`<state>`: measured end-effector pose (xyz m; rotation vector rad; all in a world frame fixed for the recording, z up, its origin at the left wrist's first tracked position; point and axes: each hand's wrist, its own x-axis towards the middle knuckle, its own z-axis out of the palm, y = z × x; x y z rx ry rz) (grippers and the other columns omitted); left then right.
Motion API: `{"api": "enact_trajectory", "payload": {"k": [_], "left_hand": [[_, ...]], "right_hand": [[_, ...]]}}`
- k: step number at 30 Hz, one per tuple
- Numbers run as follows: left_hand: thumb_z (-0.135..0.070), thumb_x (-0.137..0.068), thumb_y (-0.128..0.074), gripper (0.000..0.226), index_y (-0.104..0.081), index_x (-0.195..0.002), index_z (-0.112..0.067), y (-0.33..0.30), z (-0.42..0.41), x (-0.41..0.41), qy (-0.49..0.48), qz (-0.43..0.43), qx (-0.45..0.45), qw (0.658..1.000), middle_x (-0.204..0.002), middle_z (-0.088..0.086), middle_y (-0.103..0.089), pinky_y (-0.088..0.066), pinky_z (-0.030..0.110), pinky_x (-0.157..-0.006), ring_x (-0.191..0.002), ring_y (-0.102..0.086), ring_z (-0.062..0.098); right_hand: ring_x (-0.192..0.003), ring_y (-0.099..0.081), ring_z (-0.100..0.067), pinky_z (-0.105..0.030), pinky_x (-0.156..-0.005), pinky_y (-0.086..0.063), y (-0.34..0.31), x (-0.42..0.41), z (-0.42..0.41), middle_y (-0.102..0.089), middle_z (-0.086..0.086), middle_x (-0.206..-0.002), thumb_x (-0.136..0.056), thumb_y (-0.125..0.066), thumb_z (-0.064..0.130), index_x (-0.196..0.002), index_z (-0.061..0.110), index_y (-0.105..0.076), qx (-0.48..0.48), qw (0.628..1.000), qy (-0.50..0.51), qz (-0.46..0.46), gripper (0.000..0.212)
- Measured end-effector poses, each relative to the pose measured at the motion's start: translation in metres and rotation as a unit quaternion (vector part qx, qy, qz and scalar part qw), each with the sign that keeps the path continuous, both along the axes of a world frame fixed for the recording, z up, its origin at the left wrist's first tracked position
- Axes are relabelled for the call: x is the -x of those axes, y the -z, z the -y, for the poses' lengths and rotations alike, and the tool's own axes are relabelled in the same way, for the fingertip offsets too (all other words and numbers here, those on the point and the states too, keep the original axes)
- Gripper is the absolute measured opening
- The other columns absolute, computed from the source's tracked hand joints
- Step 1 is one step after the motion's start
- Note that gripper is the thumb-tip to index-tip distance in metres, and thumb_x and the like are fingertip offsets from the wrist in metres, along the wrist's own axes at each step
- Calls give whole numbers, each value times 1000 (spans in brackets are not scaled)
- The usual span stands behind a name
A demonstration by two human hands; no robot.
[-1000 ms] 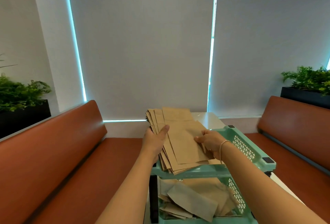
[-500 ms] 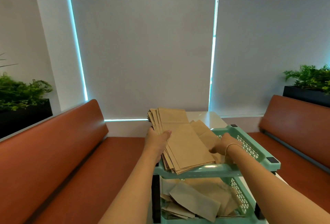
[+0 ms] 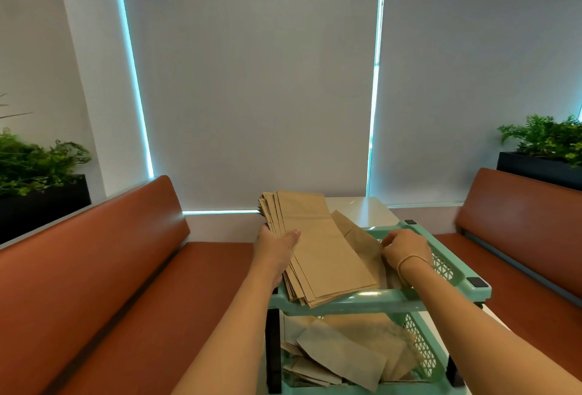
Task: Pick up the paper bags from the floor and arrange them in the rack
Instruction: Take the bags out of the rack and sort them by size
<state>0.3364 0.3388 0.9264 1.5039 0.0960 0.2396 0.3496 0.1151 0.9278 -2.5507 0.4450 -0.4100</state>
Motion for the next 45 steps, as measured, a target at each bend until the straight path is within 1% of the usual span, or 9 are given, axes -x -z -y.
{"api": "enact_trajectory", "payload": {"k": [9, 14, 18, 24, 31, 36, 38, 42, 45], "left_hand": [[-11, -86, -66, 36, -51, -119, -8, -3, 1, 4, -4, -2, 2, 1000, -114, 10, -62, -48, 48, -95, -106, -59, 28], [-12, -87, -66, 35, -52, -119, -8, -3, 0, 4, -3, -1, -4, 1000, -115, 10, -62, -47, 48, -97, -107, -59, 28], [-16, -88, -64, 36, -52, -121, -9, -5, 2, 5, -12, 1, -12, 1000, -115, 9, -62, -47, 49, -97, -107, -59, 27], [-19, -91, -60, 34, -52, -123, -9, -11, 4, 11, -24, 11, -14, 1000, -117, 8, -61, -47, 47, -98, -108, -58, 26], [-26, -91, -60, 38, -53, -124, -9, -16, 6, 13, -31, 36, -7, 999, -119, 5, -61, -45, 38, -97, -110, -57, 22], [-20, -75, -77, 57, -51, -124, -7, -23, 11, 15, -24, 54, 2, 998, -117, 9, -62, -49, 40, -92, -105, -60, 24], [-16, -77, -77, 59, -49, -128, -6, -27, 14, 15, -39, 67, 5, 997, -121, 10, -61, -49, 39, -94, -107, -59, 25], [-10, -80, -73, 50, -50, -125, -6, -45, 21, 16, -87, 97, 121, 984, -118, 10, -61, -47, 34, -94, -103, -58, 22], [-7, -81, -72, 43, -54, -121, -5, -54, 32, 18, -100, 80, 266, 955, -114, 10, -63, -47, 42, -98, -103, -61, 25]], "right_hand": [[-94, -61, -30, -37, -89, -47, -26, 0, 7, -68, -11, -97, -83, -55, 2, -85, 16, -67, -164, 977, 10, 140, 18], [-83, -60, -20, -42, -91, -50, -53, 4, 22, -67, -6, -95, -82, -65, 10, -87, 19, -67, -372, 883, 72, 276, 10], [-68, -55, -16, -28, -55, -56, -56, 8, 12, -62, -9, -89, -87, -60, 0, -76, 18, -56, -581, 777, -33, 240, 22], [-66, -53, -18, -19, -36, -48, -35, 27, -20, -55, -9, -81, -91, -53, -1, -82, 9, -54, -552, 825, -88, 83, 14], [-67, -55, -20, -35, -64, -51, -24, 35, -25, -60, -9, -77, -88, -58, -1, -71, 12, -58, -442, 892, -89, 26, 21], [-95, -63, -29, -43, -88, -53, -26, 37, -38, -66, -10, -91, -85, -63, 5, -73, 15, -61, -371, 921, -114, 25, 16], [-94, -59, -25, -39, -86, -51, -29, 39, -39, -65, -10, -104, -84, -66, 8, -86, 13, -63, -395, 910, -119, 39, 5], [-106, -48, -27, -41, -88, -43, -33, 48, -24, -48, -13, -130, -77, -75, 29, -131, 11, -43, -508, 853, -121, 5, 65], [-101, -56, -31, -45, -88, -48, -31, 57, -19, -55, -15, -117, -74, -73, 29, -109, 7, -55, -604, 778, -169, -44, 45]]}}
